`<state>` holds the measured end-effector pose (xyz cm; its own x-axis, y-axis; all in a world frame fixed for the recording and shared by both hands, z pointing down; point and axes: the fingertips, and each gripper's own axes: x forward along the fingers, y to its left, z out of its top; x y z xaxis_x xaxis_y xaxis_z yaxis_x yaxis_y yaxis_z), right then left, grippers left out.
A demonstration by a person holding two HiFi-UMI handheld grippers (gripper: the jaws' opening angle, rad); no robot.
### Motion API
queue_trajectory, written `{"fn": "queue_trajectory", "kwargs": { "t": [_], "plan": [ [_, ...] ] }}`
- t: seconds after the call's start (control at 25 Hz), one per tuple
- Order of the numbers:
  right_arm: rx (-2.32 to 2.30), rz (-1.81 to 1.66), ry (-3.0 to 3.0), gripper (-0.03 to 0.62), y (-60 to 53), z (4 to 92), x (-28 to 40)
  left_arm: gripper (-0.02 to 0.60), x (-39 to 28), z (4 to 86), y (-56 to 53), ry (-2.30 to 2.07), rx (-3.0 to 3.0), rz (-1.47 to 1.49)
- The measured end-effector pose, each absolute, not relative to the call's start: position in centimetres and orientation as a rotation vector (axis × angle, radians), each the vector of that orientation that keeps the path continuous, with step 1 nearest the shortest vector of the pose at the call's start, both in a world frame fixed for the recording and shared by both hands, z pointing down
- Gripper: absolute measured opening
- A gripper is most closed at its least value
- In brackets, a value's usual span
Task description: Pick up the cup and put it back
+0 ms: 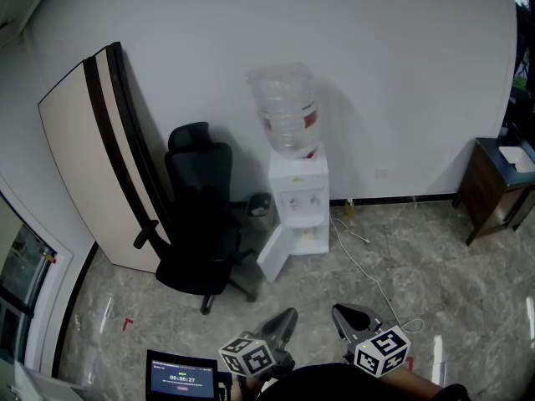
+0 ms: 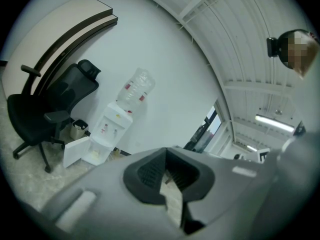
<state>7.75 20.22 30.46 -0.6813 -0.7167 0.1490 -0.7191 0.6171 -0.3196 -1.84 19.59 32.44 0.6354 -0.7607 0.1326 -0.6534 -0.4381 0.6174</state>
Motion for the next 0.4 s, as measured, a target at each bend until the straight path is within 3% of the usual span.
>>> {"fn": "queue_trajectory", "kwargs": {
  "t": [0.4],
  "plan": [
    [1.242,0.558,-2.819,0.008,20.18,30.47,7.6,0.005,-1.8,32.29,19.51,-1.092,2.216,-0.21]
  ]
}}
